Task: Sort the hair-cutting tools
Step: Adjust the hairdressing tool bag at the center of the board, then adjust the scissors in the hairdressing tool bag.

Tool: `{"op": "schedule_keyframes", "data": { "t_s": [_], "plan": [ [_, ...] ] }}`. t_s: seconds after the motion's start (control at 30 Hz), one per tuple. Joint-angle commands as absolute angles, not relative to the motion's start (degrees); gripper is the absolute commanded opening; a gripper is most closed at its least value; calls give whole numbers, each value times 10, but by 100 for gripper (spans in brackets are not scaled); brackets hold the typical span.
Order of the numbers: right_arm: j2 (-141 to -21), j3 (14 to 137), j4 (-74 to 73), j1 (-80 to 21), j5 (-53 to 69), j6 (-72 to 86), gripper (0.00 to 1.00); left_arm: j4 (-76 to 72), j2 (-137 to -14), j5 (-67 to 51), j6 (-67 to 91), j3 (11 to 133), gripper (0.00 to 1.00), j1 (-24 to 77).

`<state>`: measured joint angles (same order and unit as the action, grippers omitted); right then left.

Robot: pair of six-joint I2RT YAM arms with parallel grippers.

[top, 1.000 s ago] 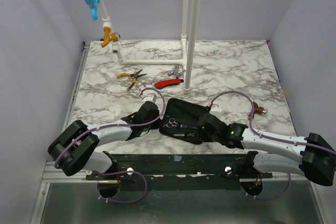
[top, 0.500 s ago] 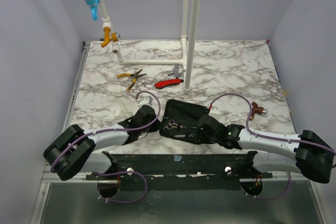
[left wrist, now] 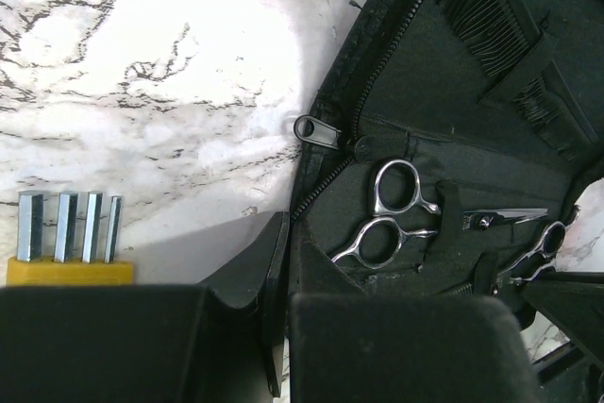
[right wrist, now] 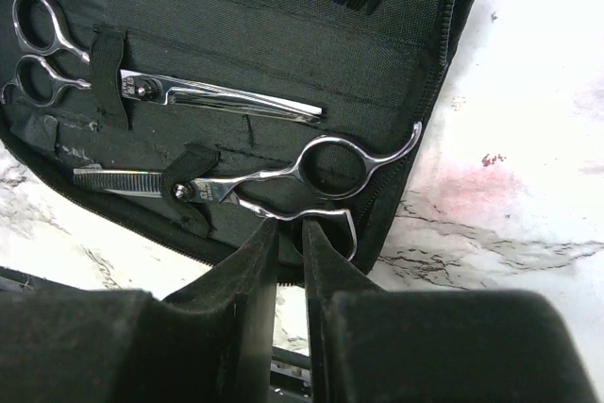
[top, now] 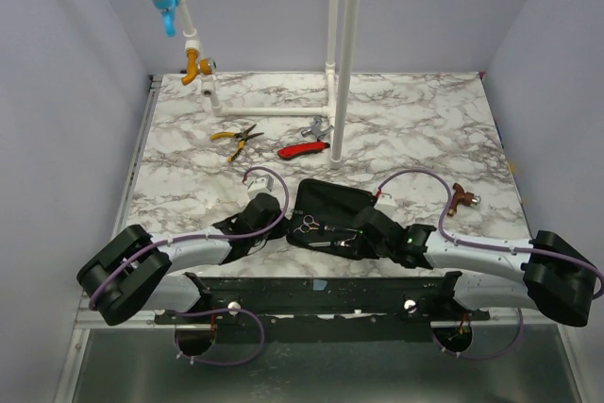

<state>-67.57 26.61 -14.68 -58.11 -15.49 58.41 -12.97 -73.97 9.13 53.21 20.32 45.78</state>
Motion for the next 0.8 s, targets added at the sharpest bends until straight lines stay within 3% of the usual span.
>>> {"op": "schedule_keyframes", "data": {
  "t_s": [0.0, 0.5, 0.77],
  "plan": [
    [-703, 250, -80, -585, -124, 612, 16, -92, -749, 62, 547, 182, 0, 481],
    [-776, 246, -8, -586, -85, 619, 1, -96, -734, 80, 568, 168, 0, 503],
    [-802, 254, 14, -591, -73, 611, 1, -102, -738, 83, 575, 169, 0, 508]
  ]
}}
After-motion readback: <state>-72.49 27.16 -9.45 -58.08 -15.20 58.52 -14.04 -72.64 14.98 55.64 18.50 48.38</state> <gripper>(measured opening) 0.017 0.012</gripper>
